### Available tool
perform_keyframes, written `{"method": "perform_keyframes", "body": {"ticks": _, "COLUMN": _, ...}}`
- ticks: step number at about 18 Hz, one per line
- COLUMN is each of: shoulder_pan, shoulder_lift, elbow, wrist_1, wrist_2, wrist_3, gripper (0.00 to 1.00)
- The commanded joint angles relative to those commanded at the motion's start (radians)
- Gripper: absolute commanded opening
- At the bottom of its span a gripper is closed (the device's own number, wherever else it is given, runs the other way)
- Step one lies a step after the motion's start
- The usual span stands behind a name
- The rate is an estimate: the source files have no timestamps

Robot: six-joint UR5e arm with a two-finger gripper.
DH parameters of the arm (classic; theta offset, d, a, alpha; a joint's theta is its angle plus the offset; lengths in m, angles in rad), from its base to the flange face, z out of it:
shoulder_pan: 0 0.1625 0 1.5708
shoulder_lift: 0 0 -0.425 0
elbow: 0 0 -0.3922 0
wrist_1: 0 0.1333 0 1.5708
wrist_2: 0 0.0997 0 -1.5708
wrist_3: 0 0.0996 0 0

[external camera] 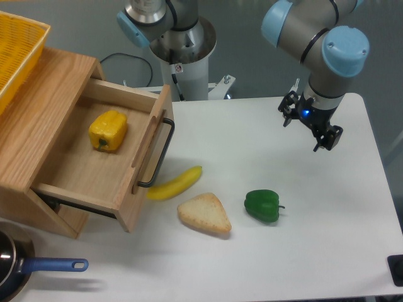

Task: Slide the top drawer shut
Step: 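Move the gripper toward the front of the open wooden drawer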

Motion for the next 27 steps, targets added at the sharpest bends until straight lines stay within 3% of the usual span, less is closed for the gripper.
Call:
{"method": "perform_keyframes", "body": {"ticks": 5, "shoulder_pan": -0.008, "shoulder_lift": 0.002, "elbow": -0.005, "wrist_1": 0.012, "wrist_2": -0.005, "wrist_3": -0.032, "gripper": 1.0}}
{"method": "perform_keyframes", "body": {"ticks": 10, "shoulder_pan": -0.011, "shoulder_lift": 0.011, "elbow": -0.087, "wrist_1": 0.107, "wrist_2": -0.025, "wrist_3": -0.064, "gripper": 1.0}}
{"method": "perform_keyframes", "body": {"ticks": 13, "shoulder_pan": -0.029, "shoulder_lift": 0.035, "elbow": -0.09, "wrist_1": 0.101, "wrist_2": -0.012, "wrist_3": -0.197, "gripper": 1.0}}
{"method": "perform_keyframes", "body": {"ticks": 16, "shoulder_pan": -0.037, "shoulder_lift": 0.046, "elbow": -0.077, "wrist_1": 0.112, "wrist_2": -0.025, "wrist_3": -0.42, "gripper": 1.0}}
{"method": "perform_keyframes", "body": {"ticks": 19, "shoulder_pan": -0.055, "shoulder_lift": 0.046, "elbow": -0.071, "wrist_1": 0.112, "wrist_2": -0.041, "wrist_3": -0.474, "gripper": 1.0}}
{"method": "perform_keyframes", "body": {"ticks": 22, "shoulder_pan": -0.074, "shoulder_lift": 0.048, "elbow": -0.068, "wrist_1": 0.112, "wrist_2": -0.072, "wrist_3": -0.617, "gripper": 0.7}}
{"method": "perform_keyframes", "body": {"ticks": 25, "shoulder_pan": -0.129, "shoulder_lift": 0.054, "elbow": -0.061, "wrist_1": 0.112, "wrist_2": -0.078, "wrist_3": -0.776, "gripper": 0.23}}
{"method": "perform_keyframes", "body": {"ticks": 27, "shoulder_pan": -0.172, "shoulder_lift": 0.058, "elbow": -0.06, "wrist_1": 0.112, "wrist_2": -0.078, "wrist_3": -0.86, "gripper": 0.1}}
